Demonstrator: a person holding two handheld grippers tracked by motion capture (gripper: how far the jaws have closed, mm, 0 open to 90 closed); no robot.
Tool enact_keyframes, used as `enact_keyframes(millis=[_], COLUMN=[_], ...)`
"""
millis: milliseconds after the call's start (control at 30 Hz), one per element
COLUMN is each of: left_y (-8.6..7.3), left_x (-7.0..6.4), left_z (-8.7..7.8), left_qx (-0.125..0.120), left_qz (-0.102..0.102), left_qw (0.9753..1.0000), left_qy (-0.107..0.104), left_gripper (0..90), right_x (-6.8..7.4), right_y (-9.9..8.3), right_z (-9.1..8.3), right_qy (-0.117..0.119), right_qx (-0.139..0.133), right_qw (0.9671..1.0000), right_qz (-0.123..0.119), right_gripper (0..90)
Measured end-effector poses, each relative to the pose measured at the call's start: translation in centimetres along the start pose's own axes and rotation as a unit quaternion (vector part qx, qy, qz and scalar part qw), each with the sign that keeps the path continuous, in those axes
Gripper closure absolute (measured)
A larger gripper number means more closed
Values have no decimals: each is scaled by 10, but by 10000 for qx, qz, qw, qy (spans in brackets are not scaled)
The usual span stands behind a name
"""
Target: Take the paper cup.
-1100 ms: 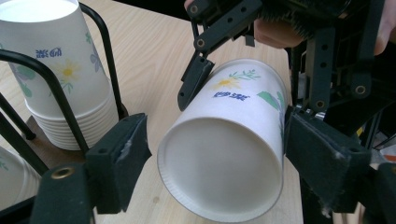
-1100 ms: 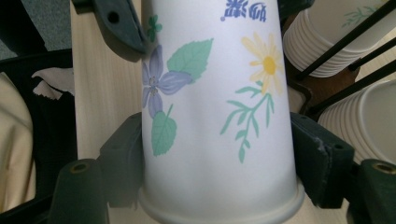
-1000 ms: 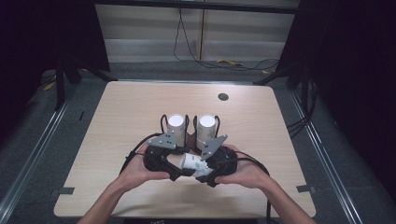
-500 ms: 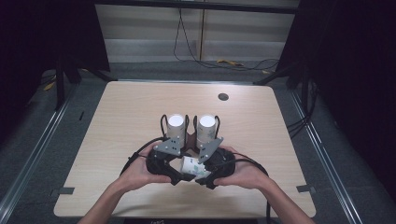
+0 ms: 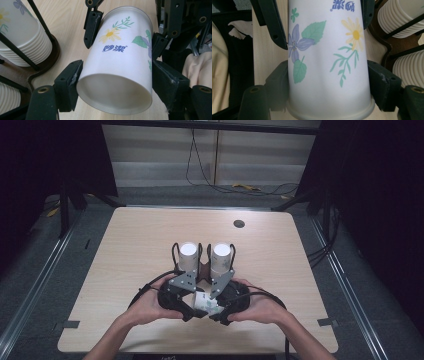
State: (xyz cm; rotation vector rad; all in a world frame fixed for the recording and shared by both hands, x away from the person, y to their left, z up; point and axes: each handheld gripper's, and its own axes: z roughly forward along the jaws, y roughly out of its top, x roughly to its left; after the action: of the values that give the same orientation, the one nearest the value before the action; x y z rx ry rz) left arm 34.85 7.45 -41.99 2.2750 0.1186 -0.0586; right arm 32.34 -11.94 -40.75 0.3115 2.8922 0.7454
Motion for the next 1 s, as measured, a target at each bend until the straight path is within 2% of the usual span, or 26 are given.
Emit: enact_keyframes(millis=[100, 167, 300, 533, 667, 700, 767, 833, 867, 967, 1000], left_y=[-1, -1, -3, -5, -5, -6, -6, -6, -5, -4, -3], left_x=[0, 2, 2, 5, 6, 6, 6, 7, 7, 6, 6], left_z=[0, -1, -1, -2, -5, -6, -7, -8, -10, -14, -15], left_qx=[-36, -61, -215, -333, -480, -583, -617, -687, -721, -819, -873], left_qz=[-2, 46, 5, -70, -146, -183, -204, -215, -189, -152, -137], left_qw=[10000, 10000, 9997, 9992, 9983, 9975, 9972, 9967, 9965, 9958, 9954], left_qy=[-1, -7, -120, -228, -309, -350, -357, -386, -369, -387, -383], left_gripper=[294, 302, 346, 352, 353, 353, 352, 352, 352, 352, 353], right_x=[0, 1, -1, -2, -4, -4, -4, -5, -5, -5, -5], right_y=[-1, -2, -3, -9, -13, -16, -18, -21, -23, -27, -30], right_z=[1, 1, 1, -1, -3, -4, -6, -8, -8, -9, -11], right_qy=[-12, -58, -173, -124, -145, -134, -151, -135, -115, -146, -179], right_qx=[-8, -2, -50, -270, -428, -530, -560, -718, -801, -925, -1083], right_qw=[10000, 10000, 9998, 9993, 9984, 9977, 9973, 9959, 9948, 9933, 9912], right_qz=[-18, 55, 93, 245, 333, 402, 454, 540, 621, 670, 745], right_gripper=[269, 257, 210, 191, 153, 148, 142, 141, 141, 139, 138])
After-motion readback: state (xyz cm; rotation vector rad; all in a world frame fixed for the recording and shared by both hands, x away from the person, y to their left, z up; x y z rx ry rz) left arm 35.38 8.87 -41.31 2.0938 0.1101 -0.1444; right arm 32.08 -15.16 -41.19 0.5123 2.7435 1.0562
